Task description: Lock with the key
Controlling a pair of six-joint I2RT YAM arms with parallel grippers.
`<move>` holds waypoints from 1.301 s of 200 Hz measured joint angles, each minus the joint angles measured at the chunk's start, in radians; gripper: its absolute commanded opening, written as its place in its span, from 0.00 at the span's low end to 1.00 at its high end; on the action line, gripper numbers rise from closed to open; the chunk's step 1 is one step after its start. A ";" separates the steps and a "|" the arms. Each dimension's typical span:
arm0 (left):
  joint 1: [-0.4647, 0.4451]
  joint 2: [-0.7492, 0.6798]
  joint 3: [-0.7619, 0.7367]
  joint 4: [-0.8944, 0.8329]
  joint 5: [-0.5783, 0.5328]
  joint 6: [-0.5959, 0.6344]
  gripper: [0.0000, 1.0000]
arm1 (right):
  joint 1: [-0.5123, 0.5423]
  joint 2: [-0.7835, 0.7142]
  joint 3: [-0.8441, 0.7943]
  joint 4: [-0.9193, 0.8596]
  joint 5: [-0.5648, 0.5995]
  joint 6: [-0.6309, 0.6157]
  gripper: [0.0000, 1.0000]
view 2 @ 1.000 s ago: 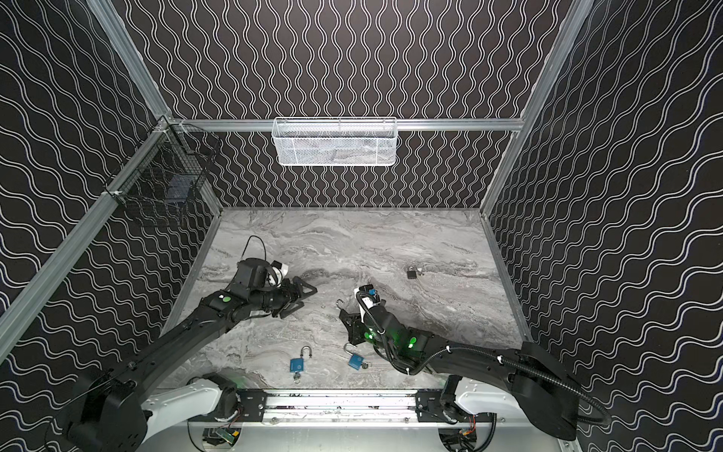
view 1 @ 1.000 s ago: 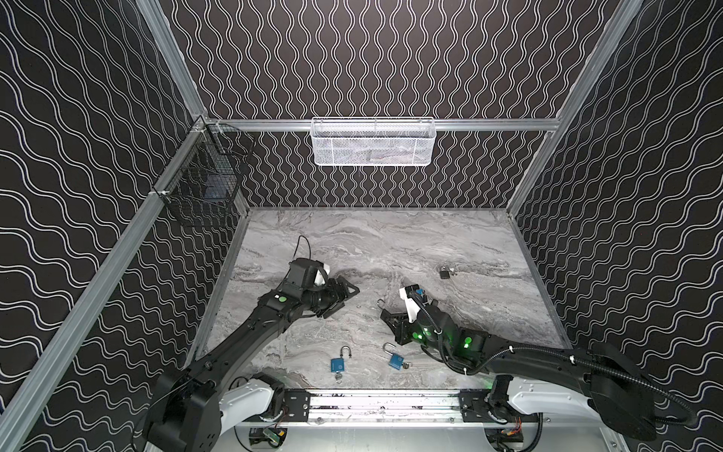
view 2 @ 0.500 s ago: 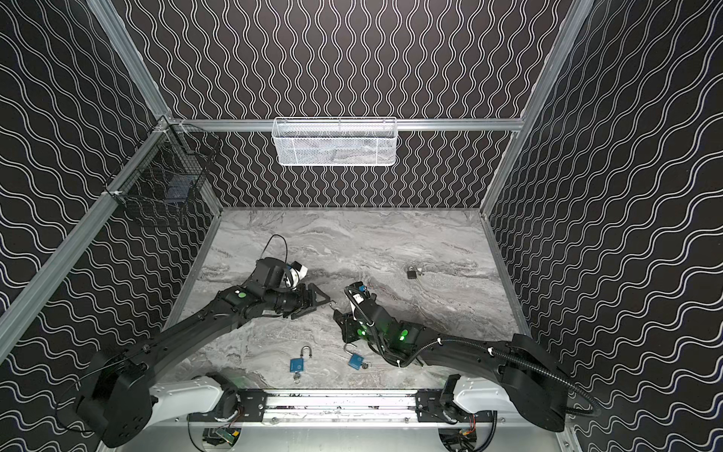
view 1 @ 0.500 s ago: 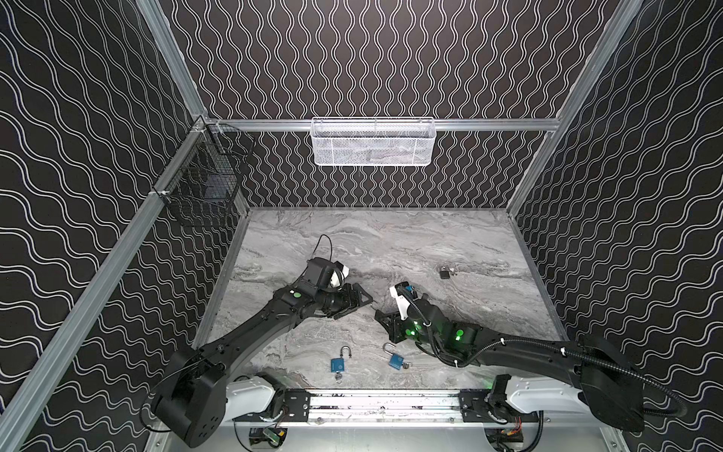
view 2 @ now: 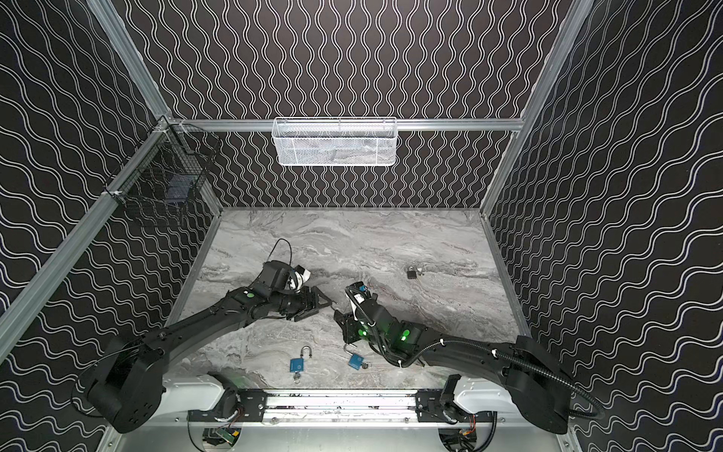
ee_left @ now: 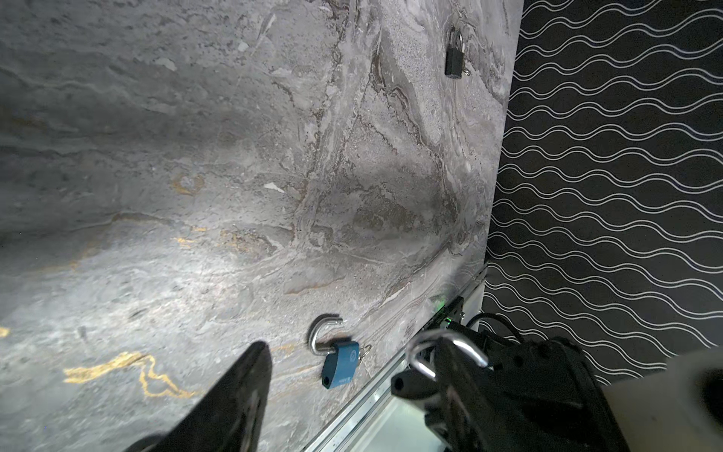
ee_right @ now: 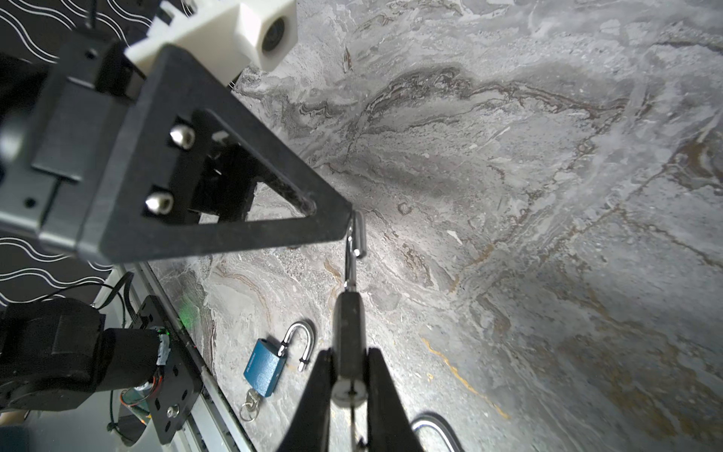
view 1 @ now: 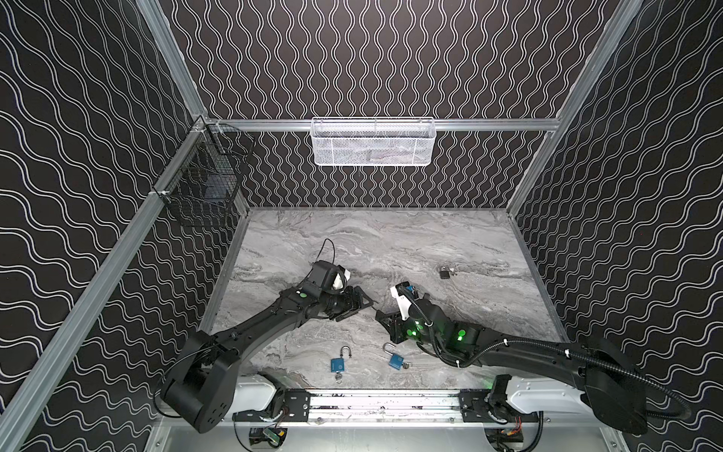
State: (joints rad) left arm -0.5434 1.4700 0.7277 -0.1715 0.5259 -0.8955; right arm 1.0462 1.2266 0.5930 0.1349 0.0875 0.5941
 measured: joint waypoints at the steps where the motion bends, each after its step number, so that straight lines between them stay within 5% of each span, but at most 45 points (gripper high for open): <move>1: 0.000 0.000 0.000 0.001 0.000 -0.001 0.70 | 0.000 0.000 0.000 0.000 0.000 0.000 0.00; 196: -0.015 0.052 0.014 0.039 0.031 -0.021 0.67 | -0.015 -0.086 -0.034 0.037 -0.056 -0.029 0.00; 260: -0.015 0.000 -0.030 0.051 0.032 0.005 0.68 | -0.129 -0.204 -0.116 0.052 -0.146 0.021 0.00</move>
State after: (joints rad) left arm -0.5583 1.4700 0.6975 -0.1207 0.5579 -0.8906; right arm 0.9173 1.0229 0.4767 0.1867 -0.0589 0.6151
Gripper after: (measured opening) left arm 0.665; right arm 0.152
